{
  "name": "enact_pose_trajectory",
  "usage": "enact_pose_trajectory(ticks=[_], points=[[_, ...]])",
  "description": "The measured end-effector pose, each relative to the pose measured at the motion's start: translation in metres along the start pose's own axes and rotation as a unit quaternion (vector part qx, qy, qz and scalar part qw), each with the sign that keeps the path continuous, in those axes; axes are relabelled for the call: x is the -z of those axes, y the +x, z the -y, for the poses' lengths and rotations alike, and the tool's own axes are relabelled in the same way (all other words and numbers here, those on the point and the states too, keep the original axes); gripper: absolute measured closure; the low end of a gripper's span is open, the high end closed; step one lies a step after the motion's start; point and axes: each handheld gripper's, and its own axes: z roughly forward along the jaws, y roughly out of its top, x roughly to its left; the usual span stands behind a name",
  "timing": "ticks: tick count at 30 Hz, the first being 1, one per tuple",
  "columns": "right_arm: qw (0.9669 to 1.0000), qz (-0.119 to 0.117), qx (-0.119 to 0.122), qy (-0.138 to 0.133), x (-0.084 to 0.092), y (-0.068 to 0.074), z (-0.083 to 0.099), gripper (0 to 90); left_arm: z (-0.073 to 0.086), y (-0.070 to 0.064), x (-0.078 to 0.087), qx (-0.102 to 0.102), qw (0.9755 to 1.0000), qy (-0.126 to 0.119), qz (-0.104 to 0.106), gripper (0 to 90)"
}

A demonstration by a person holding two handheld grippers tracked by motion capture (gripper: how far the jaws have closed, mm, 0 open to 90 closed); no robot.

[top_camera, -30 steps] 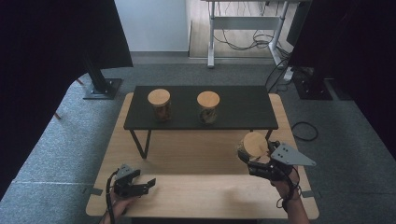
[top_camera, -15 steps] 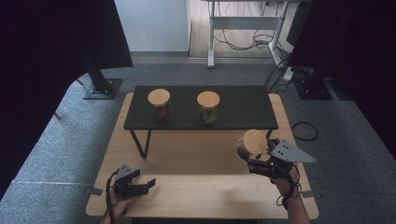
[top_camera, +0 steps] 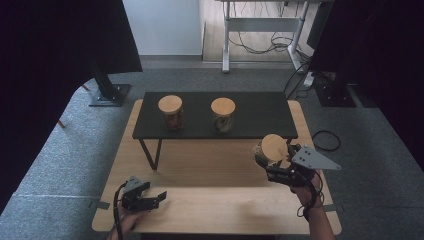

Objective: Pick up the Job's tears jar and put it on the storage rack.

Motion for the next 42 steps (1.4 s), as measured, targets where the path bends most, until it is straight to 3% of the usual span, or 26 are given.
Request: enact_pose_trajectory(ticks=[22, 42], points=[[1.0, 0.003, -0.001, 0.001, -0.007, -0.01, -0.012, 24.8, 0.0, 0.0, 0.0, -0.002, 1.0, 0.001, 0.0, 13.2], [0.9999, 0.007, 0.002, 0.011, -0.027, -0.022, -0.029, 24.8, 0.0, 0.0, 0.0, -0.004, 1.0, 0.002, 0.001, 13.3]])
